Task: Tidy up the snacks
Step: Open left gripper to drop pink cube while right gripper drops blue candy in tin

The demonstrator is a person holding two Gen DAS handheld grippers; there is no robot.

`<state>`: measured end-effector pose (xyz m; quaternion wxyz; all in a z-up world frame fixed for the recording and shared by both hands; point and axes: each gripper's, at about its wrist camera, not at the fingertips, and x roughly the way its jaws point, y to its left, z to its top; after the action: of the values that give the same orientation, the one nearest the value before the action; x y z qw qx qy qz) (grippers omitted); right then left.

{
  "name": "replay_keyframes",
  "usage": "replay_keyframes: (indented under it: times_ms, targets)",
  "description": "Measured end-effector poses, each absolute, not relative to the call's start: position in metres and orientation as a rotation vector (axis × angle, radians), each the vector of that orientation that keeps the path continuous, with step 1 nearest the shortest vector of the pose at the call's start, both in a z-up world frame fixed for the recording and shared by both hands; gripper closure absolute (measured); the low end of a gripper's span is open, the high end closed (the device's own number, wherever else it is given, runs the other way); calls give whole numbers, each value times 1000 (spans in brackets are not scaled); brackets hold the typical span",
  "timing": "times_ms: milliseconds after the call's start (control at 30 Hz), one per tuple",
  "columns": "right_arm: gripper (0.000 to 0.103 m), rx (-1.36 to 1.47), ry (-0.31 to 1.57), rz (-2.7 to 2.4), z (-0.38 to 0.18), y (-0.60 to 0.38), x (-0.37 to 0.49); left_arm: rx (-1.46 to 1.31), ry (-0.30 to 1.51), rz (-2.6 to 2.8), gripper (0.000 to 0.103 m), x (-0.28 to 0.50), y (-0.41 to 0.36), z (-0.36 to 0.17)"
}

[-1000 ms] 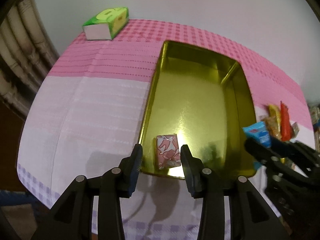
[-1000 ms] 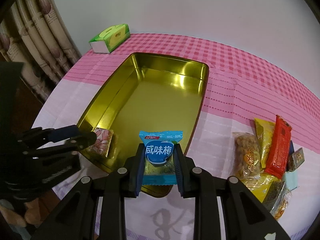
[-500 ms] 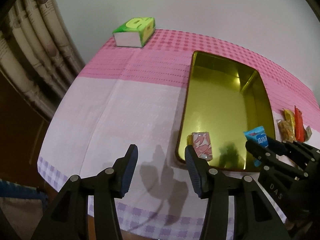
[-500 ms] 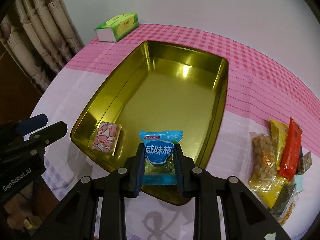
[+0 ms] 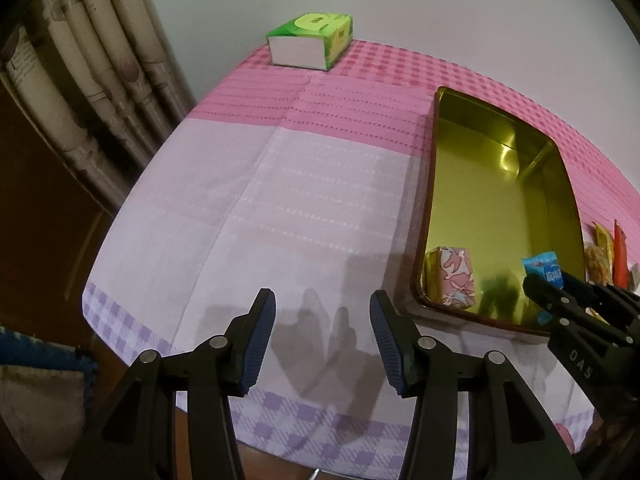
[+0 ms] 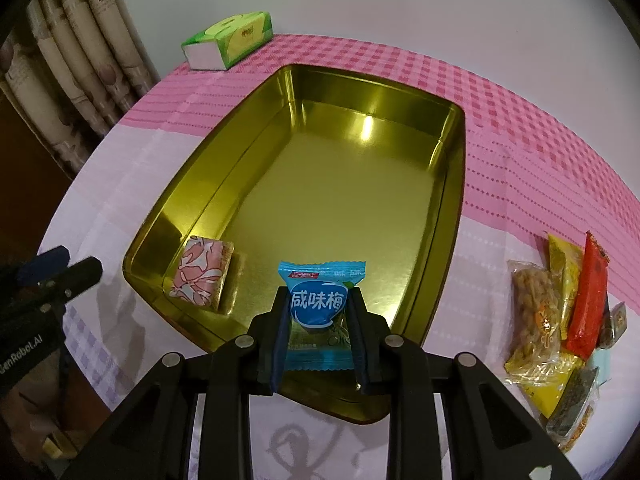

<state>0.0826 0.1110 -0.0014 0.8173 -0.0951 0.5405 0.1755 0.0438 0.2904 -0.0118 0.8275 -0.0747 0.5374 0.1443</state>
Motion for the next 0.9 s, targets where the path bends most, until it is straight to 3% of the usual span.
replay_keyframes:
  times_ms: [900]
  targets:
    - [75,-208,1175,370,-11,112,83,-129,1171,298,52,46,283,-18]
